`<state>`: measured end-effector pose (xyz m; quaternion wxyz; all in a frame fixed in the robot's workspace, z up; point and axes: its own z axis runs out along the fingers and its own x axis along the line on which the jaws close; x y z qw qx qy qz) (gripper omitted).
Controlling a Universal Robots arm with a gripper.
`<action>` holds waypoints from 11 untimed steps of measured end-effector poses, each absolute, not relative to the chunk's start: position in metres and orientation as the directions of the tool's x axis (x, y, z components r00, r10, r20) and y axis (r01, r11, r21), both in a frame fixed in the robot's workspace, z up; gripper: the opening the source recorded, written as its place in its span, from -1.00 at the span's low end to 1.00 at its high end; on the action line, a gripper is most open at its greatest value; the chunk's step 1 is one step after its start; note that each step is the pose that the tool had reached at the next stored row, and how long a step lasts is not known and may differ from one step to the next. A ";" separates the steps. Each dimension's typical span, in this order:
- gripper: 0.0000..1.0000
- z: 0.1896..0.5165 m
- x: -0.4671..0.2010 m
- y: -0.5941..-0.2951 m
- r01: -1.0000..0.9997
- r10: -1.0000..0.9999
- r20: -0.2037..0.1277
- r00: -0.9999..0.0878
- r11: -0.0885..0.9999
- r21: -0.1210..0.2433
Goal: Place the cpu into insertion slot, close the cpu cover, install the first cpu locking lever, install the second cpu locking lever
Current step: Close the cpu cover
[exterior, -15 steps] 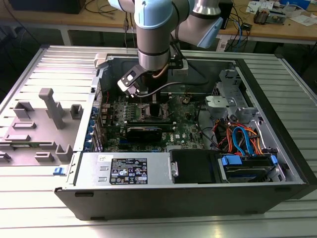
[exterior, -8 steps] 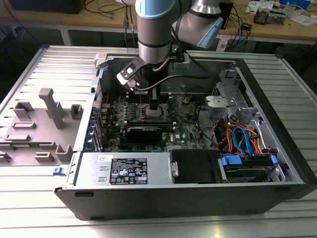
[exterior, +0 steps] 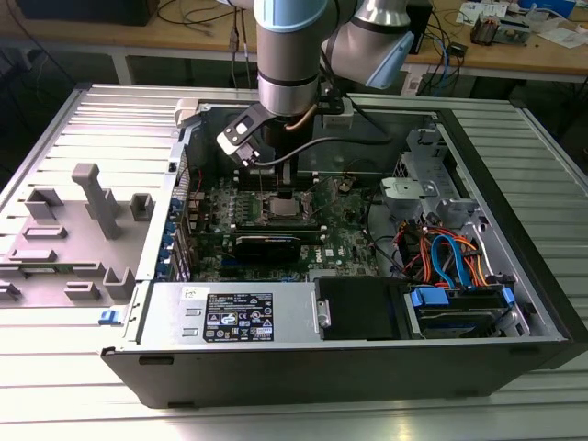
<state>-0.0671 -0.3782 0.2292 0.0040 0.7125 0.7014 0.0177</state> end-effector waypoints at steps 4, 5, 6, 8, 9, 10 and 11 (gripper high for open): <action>-0.79 0.229 -0.067 -0.378 0.999 1.000 0.019 0.015 -0.016 0.031; -0.79 0.230 -0.067 -0.378 0.999 1.000 0.019 0.015 -0.016 0.031; -0.79 0.230 -0.067 -0.378 0.999 1.000 0.019 0.015 -0.016 0.031; -0.79 0.231 -0.067 -0.378 0.999 1.000 0.019 0.015 -0.016 0.031; -0.79 0.231 -0.067 -0.378 0.999 1.000 0.019 0.015 -0.016 0.031; -0.79 0.232 -0.067 -0.378 0.999 1.000 0.019 0.015 -0.016 0.031; -0.79 0.233 -0.067 -0.378 0.999 1.000 0.019 0.015 -0.016 0.031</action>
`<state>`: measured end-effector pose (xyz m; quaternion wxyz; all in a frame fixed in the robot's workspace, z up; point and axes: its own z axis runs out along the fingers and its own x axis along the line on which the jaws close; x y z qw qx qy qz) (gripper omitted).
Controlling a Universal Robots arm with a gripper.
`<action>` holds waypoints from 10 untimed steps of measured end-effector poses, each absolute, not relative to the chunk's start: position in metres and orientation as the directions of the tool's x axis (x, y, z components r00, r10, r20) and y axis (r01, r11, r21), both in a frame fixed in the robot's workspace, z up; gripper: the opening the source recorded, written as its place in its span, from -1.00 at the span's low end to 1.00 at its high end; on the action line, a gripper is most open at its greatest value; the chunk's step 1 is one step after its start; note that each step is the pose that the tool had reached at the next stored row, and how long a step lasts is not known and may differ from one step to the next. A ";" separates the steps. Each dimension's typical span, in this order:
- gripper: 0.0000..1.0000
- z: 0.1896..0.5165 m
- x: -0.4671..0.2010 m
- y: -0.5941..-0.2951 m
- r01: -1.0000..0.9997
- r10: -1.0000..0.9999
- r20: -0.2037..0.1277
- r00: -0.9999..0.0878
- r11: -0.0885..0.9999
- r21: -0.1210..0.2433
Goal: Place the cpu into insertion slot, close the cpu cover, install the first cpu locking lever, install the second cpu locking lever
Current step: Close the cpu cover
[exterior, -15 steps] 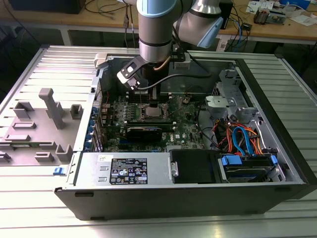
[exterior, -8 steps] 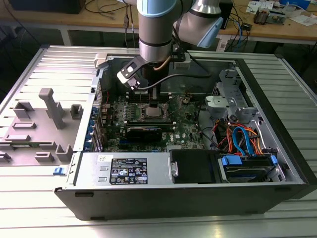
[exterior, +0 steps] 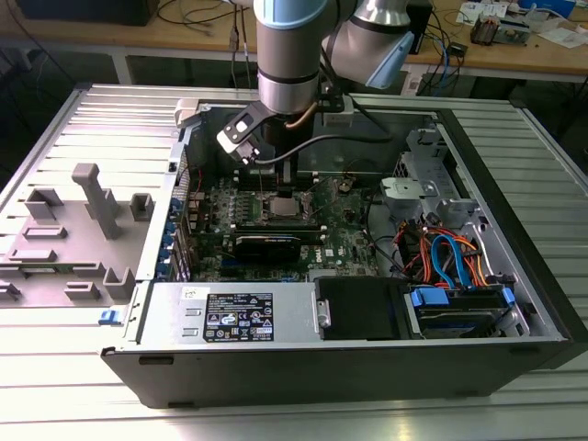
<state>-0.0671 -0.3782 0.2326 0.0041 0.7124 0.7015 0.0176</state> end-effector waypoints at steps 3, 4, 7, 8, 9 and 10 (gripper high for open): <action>-0.79 0.233 -0.067 -0.378 0.999 1.000 0.019 0.015 -0.016 0.031; -0.79 0.234 -0.067 -0.378 0.999 1.000 0.019 0.015 -0.016 0.031; -0.79 0.234 -0.067 -0.378 0.999 1.000 0.019 0.015 -0.016 0.031; -0.79 0.235 -0.067 -0.378 0.999 1.000 0.019 0.015 -0.016 0.031; -0.79 0.235 -0.067 -0.378 0.999 1.000 0.019 0.015 -0.016 0.031; -0.79 0.235 -0.067 -0.378 0.999 1.000 0.019 0.015 -0.016 0.031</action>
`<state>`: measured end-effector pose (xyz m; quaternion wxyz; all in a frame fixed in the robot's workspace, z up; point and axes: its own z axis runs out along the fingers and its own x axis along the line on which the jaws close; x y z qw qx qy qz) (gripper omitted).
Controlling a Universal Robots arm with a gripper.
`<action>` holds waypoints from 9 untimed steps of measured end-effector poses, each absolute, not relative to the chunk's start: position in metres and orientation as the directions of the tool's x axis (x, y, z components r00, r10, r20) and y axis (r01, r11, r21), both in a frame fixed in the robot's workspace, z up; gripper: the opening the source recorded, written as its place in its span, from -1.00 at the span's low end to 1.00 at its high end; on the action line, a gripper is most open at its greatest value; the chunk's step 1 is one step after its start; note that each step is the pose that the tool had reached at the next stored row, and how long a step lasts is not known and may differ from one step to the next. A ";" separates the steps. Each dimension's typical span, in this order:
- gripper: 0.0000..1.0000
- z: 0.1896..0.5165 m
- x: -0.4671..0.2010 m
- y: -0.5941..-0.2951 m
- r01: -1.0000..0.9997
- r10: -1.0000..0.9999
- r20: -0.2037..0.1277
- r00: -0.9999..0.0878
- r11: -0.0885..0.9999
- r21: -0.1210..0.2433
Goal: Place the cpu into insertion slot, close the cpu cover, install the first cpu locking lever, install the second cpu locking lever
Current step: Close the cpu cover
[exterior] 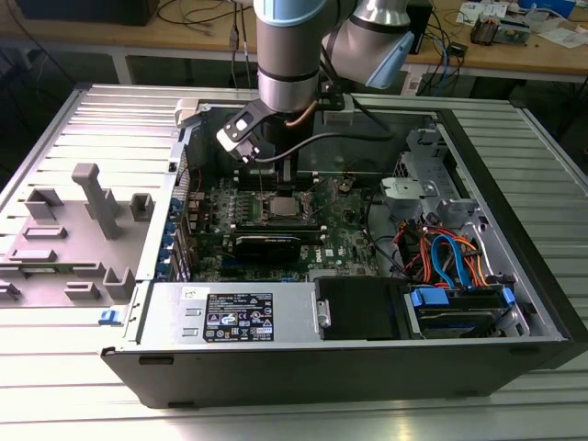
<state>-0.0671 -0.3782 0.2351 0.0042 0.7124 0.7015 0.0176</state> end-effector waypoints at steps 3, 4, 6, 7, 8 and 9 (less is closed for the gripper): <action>-0.79 0.236 -0.067 -0.378 0.999 1.000 0.019 0.015 -0.016 0.031; -0.79 0.236 -0.067 -0.378 0.999 1.000 0.019 0.015 -0.016 0.031; -0.79 0.237 -0.067 -0.378 0.999 1.000 0.019 0.015 -0.016 0.031; -0.79 0.237 -0.067 -0.378 0.999 1.000 0.019 0.015 -0.016 0.030; -0.79 0.238 -0.067 -0.378 0.999 1.000 0.019 0.015 -0.016 0.031; -0.79 0.239 -0.067 -0.378 0.999 1.000 0.019 0.015 -0.016 0.031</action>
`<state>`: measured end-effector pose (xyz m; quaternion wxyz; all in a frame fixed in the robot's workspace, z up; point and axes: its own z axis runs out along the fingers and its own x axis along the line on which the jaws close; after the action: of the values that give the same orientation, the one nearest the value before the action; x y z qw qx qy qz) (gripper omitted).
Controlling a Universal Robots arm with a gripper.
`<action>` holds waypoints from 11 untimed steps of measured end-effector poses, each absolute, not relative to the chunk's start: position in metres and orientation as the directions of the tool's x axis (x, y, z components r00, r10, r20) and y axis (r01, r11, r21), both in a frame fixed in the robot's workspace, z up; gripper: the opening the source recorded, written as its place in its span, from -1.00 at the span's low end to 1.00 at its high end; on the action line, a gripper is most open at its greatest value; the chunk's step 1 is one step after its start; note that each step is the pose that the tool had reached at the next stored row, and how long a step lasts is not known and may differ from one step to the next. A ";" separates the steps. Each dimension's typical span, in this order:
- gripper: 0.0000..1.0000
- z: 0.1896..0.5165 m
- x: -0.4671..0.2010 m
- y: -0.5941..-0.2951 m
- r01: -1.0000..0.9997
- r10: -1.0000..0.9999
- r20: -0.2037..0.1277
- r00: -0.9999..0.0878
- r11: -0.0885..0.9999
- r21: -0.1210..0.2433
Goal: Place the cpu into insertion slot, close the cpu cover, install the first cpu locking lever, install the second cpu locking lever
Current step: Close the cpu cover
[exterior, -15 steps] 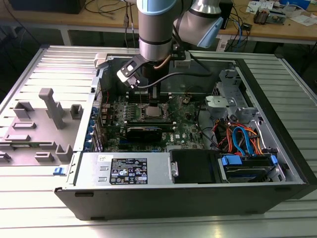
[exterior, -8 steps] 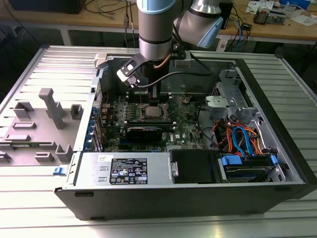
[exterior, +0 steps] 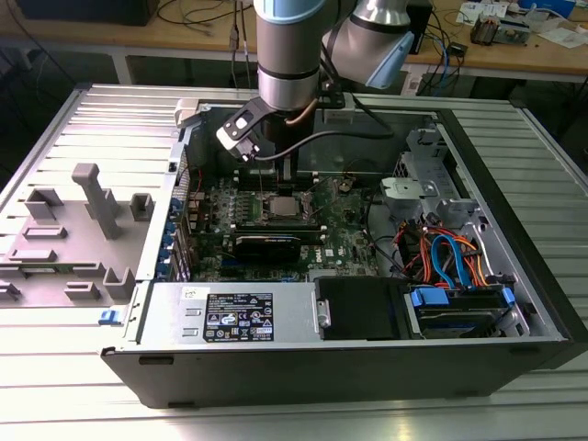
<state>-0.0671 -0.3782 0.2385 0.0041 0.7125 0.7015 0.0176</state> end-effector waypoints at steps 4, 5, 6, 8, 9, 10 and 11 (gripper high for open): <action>-0.79 0.241 -0.067 -0.378 0.999 1.000 0.019 0.015 -0.016 0.031; -0.79 0.241 -0.067 -0.378 0.999 1.000 0.019 0.015 -0.016 0.031; -0.79 0.242 -0.067 -0.378 0.999 1.000 0.019 0.015 -0.016 0.031; -0.79 0.243 -0.067 -0.378 0.999 1.000 0.019 0.015 -0.016 0.031; -0.79 0.243 -0.067 -0.378 0.999 1.000 0.019 0.015 -0.016 0.031; -0.79 0.243 -0.067 -0.378 0.999 1.000 0.019 0.015 -0.016 0.031; -0.79 0.244 -0.067 -0.378 0.999 1.000 0.019 0.015 -0.016 0.031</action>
<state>-0.0671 -0.3782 0.2436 0.0041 0.7124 0.7015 0.0176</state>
